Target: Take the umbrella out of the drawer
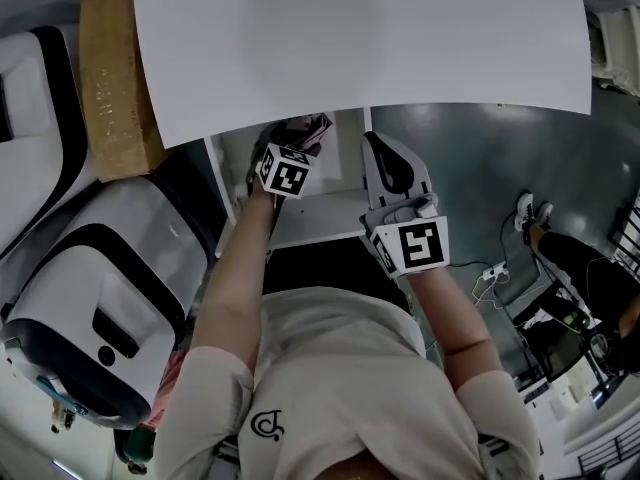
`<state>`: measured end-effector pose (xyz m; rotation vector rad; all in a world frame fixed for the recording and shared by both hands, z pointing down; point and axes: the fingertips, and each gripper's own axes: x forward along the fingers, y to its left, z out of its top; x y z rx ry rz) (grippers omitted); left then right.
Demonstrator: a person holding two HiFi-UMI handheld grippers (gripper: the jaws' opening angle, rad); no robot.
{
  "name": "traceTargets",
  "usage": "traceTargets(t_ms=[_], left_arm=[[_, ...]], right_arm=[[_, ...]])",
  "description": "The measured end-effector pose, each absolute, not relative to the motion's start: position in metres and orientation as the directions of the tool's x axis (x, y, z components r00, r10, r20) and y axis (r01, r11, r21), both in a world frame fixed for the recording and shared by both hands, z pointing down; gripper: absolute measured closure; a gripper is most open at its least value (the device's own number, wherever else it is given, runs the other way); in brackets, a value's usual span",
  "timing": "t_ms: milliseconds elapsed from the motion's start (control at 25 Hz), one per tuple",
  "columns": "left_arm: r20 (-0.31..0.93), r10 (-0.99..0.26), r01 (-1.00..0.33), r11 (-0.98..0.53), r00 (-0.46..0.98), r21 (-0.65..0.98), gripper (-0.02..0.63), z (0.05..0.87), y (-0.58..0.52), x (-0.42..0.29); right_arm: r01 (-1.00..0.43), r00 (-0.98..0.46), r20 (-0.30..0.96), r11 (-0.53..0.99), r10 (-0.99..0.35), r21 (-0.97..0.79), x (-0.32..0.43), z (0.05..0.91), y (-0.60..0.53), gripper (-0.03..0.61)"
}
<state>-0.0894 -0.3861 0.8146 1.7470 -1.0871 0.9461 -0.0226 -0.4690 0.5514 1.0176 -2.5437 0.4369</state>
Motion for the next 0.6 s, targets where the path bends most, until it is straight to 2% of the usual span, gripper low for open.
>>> traceTargets(t_ms=[120,320,600], left_arm=[[0.909,-0.299,-0.942,-0.261,0.289,0.213,0.216,0.818,-0.387,-0.093],[0.915,-0.320,-0.952,-0.260,0.246,0.165,0.301,0.819,-0.390,-0.103],[0.924,-0.289,-0.943,-0.291,0.249,0.163,0.370,0.818,-0.392,-0.109]], right_arm=[[-0.712,-0.664,0.454,0.687,-0.594,-0.143,-0.020,0.557,-0.468,0.572],[-0.733,-0.645,0.467,0.663,-0.605,-0.153,-0.015,0.560,-0.467,0.572],[-0.752,-0.630,0.457,0.640,-0.628,-0.157,-0.006,0.554,-0.467,0.572]])
